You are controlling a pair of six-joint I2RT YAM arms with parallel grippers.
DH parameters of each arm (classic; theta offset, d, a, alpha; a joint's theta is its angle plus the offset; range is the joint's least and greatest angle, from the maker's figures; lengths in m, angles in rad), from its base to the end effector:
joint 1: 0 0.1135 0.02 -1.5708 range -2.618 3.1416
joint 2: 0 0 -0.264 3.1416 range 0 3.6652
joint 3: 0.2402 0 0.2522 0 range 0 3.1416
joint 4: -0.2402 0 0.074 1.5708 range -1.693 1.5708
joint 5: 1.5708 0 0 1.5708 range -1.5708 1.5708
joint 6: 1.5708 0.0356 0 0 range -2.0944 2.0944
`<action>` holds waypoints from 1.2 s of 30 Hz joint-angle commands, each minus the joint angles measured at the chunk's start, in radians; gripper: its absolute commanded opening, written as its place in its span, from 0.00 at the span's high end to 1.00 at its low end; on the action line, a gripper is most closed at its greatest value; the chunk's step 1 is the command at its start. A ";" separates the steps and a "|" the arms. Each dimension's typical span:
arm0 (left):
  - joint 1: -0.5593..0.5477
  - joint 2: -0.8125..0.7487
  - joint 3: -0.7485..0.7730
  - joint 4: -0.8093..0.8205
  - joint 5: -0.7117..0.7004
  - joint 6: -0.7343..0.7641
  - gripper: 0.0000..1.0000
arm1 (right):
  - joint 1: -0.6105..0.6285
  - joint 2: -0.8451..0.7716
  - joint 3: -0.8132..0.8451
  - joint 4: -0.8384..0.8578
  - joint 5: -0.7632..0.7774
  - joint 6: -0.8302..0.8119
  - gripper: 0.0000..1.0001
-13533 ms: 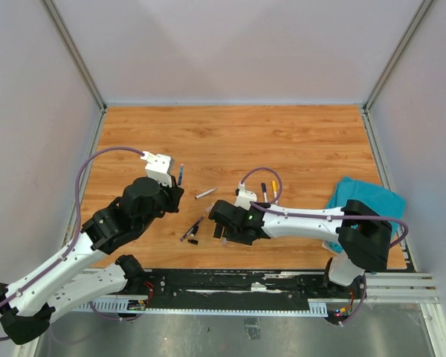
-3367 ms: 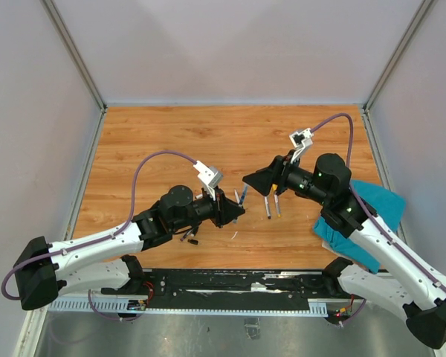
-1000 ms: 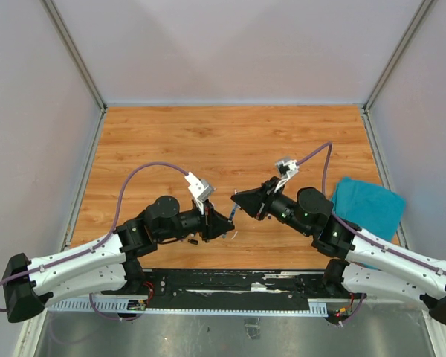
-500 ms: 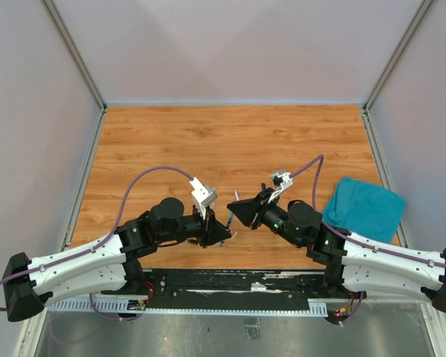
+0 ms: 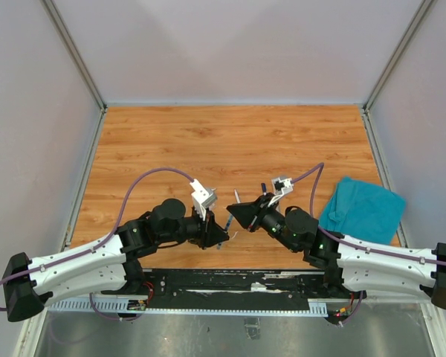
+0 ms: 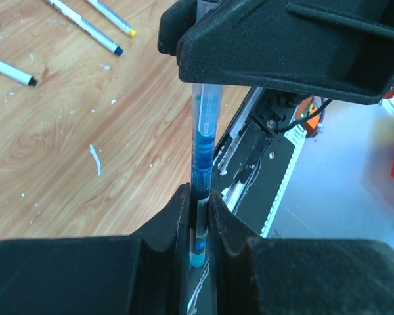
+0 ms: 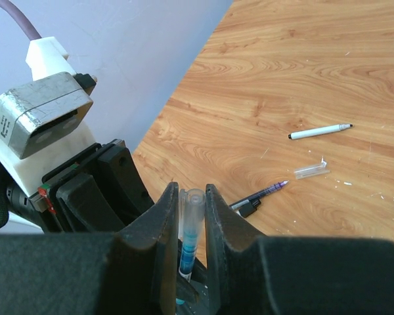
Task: Insert the pens into the pen caps
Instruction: Press the pen cap onto the pen.
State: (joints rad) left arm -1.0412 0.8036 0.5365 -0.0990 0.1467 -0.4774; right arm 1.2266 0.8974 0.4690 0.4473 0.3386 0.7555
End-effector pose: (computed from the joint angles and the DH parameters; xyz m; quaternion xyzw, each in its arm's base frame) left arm 0.0919 -0.1673 0.2577 0.2685 0.7778 -0.4328 0.3683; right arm 0.0822 0.1943 0.2747 -0.0442 0.6994 0.5239 0.4841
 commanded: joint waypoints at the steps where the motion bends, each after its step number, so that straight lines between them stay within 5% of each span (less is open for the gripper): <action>1: 0.029 -0.059 0.058 0.497 -0.166 -0.017 0.99 | 0.085 0.002 -0.024 -0.395 -0.128 -0.063 0.99; 8: 0.030 -0.055 0.007 0.425 -0.187 -0.023 1.00 | 0.083 -0.084 0.115 -0.495 0.021 -0.208 0.97; 17: 0.029 -0.044 -0.087 0.406 -0.163 -0.047 1.00 | 0.083 -0.176 0.281 -0.530 0.151 -0.421 0.47; 23: 0.030 -0.029 -0.079 0.354 -0.207 -0.055 1.00 | 0.083 -0.184 0.308 -0.675 0.257 -0.459 0.39; 26: 0.029 -0.002 -0.056 0.318 -0.229 -0.055 0.99 | 0.059 -0.132 0.379 -0.886 0.330 -0.417 0.35; 30: 0.030 0.042 -0.027 0.289 -0.261 -0.073 1.00 | -0.072 -0.056 0.432 -1.027 0.227 -0.402 0.34; 36: 0.030 0.169 0.049 0.238 -0.358 -0.156 0.99 | -0.430 -0.073 0.354 -0.985 -0.117 -0.378 0.33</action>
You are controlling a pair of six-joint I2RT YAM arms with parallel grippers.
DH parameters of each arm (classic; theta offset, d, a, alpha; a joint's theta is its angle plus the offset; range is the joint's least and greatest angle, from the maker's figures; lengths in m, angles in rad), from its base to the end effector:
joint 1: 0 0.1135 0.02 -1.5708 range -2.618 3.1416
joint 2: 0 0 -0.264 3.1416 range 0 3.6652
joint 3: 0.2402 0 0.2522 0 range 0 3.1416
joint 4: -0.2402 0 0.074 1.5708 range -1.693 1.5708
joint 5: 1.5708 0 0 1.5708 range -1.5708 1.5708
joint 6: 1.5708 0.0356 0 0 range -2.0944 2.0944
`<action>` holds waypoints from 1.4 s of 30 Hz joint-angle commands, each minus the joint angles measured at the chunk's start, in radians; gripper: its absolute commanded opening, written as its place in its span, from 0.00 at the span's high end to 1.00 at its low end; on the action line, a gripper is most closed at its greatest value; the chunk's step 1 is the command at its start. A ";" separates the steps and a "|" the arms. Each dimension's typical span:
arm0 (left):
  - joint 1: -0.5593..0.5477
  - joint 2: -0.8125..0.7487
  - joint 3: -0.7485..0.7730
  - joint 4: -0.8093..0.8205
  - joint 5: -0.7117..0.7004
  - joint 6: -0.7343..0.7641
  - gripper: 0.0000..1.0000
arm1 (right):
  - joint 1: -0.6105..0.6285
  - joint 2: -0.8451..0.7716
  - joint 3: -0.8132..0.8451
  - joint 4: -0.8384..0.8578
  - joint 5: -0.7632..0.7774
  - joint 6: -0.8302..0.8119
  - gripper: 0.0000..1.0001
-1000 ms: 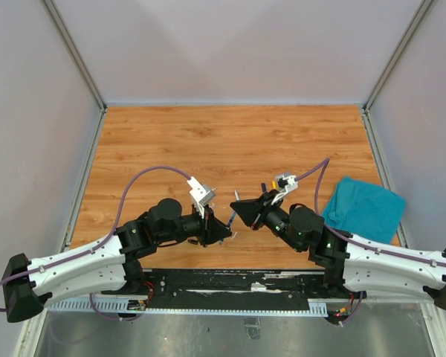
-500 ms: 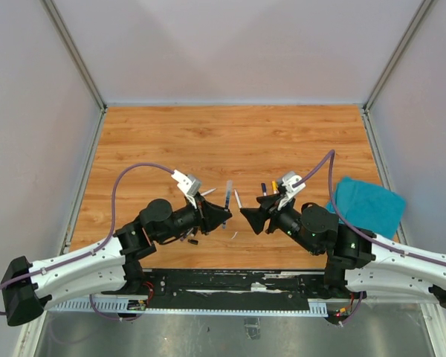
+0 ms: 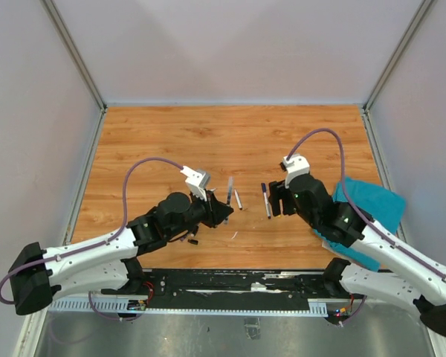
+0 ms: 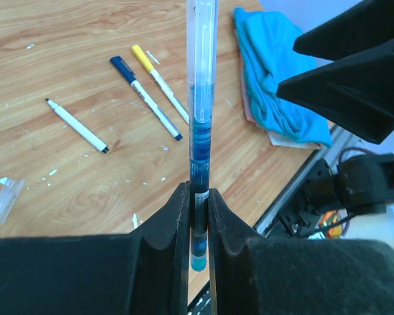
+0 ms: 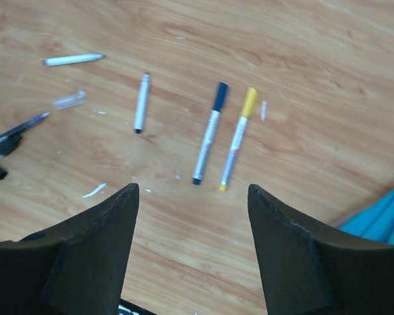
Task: Insert the pens into the pen caps
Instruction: Press the pen cap onto the pen, then place the pen at the center of the board.
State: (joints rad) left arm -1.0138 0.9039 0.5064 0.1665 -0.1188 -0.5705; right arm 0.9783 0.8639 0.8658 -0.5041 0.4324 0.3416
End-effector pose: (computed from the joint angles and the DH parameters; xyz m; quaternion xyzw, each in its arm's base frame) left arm 0.1158 -0.1779 0.2564 0.1361 0.7715 -0.4085 0.4684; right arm 0.1166 0.1464 0.3235 -0.1593 0.8325 0.1591 0.5061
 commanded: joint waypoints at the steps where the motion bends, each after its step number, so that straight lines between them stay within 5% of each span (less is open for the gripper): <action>1: 0.002 0.098 0.100 -0.045 -0.111 -0.082 0.99 | -0.227 -0.060 -0.066 -0.015 -0.254 0.053 0.32; 12: 0.001 0.535 0.408 -0.200 -0.178 -0.270 1.00 | -0.282 -0.336 -0.187 -0.100 -0.197 0.122 0.26; 25: 0.002 0.926 0.710 -0.412 -0.189 -0.386 0.99 | -0.282 -0.447 -0.202 -0.211 -0.155 0.201 0.26; 42: 0.004 1.058 0.766 -0.432 -0.221 -0.450 0.98 | -0.283 -0.441 -0.242 -0.210 -0.190 0.224 0.26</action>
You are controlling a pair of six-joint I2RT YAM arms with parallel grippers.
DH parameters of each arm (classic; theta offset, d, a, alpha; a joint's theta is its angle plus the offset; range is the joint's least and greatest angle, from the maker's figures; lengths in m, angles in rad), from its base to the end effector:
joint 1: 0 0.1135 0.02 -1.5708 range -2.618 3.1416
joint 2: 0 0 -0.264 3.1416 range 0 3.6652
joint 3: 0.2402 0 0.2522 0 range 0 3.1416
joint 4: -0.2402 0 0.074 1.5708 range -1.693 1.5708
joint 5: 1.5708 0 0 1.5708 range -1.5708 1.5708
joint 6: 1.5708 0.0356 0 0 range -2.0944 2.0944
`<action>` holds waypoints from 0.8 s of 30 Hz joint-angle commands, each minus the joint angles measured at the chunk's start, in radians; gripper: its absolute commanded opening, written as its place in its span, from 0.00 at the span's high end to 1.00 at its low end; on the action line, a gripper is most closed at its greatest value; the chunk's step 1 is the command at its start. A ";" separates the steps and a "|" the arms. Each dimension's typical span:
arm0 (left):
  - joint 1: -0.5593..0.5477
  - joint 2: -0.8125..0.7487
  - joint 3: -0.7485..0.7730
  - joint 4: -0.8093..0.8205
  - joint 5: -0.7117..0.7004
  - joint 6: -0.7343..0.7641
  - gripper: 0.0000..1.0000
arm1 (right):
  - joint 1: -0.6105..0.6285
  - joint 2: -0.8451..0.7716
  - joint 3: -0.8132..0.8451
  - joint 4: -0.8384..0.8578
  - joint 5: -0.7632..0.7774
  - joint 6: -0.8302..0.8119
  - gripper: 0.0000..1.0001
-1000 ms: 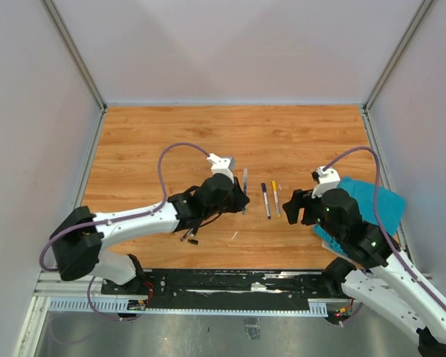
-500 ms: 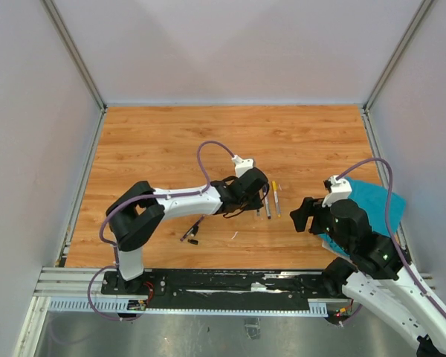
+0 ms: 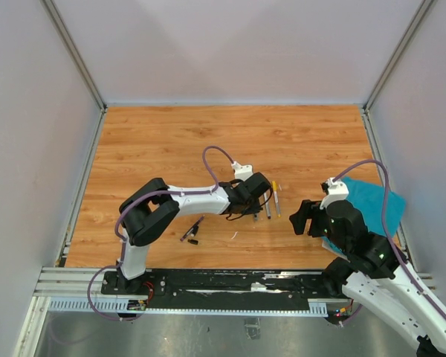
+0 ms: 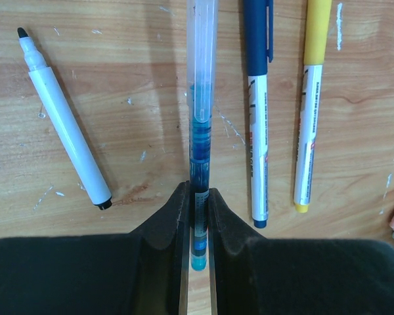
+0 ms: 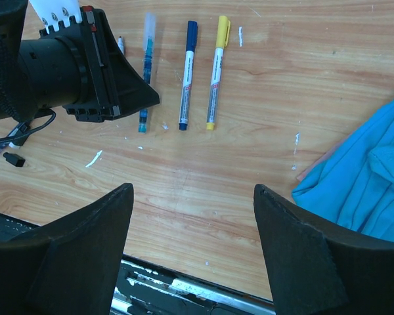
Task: Insert the pens into the pen caps
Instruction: Place the pen at the center of the board.
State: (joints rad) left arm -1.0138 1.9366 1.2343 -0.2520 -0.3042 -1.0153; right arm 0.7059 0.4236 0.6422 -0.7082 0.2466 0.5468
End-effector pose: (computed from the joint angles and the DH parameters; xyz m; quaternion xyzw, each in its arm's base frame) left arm 0.2219 -0.3361 0.1595 -0.0467 0.9418 -0.1785 0.2809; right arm 0.0827 0.0591 0.2827 -0.0045 0.8532 0.2140 0.4756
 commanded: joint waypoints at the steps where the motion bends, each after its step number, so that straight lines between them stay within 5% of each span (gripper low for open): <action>1: 0.006 0.030 0.042 -0.017 -0.039 -0.004 0.97 | -0.011 -0.001 -0.021 -0.004 -0.006 0.021 0.26; 24: 0.023 0.049 0.030 -0.003 -0.013 0.000 0.71 | -0.010 0.007 -0.030 -0.003 -0.018 0.037 0.26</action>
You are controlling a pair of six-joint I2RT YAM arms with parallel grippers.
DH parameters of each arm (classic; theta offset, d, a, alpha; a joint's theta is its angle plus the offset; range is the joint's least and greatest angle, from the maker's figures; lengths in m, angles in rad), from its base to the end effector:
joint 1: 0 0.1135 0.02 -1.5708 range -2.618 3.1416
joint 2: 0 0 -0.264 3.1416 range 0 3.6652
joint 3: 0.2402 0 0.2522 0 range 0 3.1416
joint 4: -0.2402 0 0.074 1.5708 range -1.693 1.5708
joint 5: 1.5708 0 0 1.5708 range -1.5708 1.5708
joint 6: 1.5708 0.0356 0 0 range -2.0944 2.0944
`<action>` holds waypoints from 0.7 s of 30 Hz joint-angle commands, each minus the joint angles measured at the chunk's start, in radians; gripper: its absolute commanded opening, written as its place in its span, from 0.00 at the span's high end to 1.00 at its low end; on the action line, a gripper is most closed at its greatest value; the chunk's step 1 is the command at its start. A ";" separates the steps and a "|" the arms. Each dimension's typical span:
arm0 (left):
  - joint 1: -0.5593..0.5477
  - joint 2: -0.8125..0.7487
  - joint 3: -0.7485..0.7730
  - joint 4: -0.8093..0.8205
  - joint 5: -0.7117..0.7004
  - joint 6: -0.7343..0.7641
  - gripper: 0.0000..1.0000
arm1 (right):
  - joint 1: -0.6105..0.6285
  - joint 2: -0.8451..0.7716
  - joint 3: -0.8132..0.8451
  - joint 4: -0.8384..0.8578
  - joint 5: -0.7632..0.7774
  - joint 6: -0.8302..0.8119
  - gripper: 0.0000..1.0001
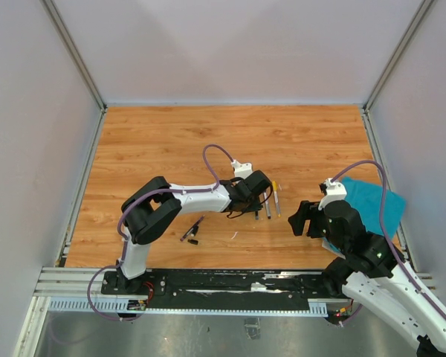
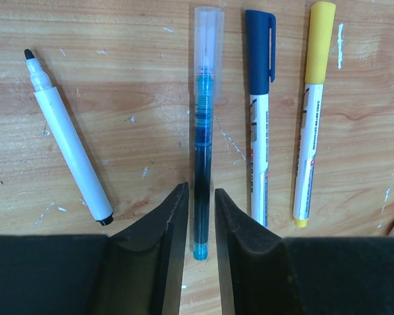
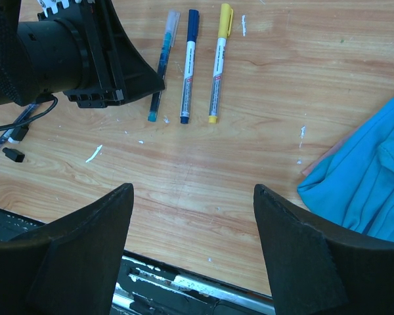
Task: Insert the pens into the pen caps
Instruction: Place the pen at the center of the board.
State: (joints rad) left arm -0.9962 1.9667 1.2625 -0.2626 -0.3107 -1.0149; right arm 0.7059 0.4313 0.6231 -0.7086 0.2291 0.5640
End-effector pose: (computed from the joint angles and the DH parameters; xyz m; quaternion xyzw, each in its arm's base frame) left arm 0.2312 -0.3371 0.1554 -0.0548 0.9428 -0.1690 0.2821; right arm 0.0842 0.0611 0.2758 -0.0035 0.8606 0.2168 0.4609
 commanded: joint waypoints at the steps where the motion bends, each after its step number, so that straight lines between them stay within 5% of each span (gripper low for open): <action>1: 0.005 0.018 0.000 0.008 -0.006 -0.001 0.71 | -0.010 -0.001 -0.011 -0.001 -0.001 0.021 0.26; 21: 0.005 -0.104 0.016 0.036 -0.013 0.161 0.65 | -0.010 -0.001 -0.002 0.001 -0.008 0.022 0.26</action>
State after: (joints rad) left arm -0.9962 1.9568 1.2625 -0.2508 -0.3000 -0.9386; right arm 0.7059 0.4313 0.6231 -0.7086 0.2268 0.5766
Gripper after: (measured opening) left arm 0.343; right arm 0.740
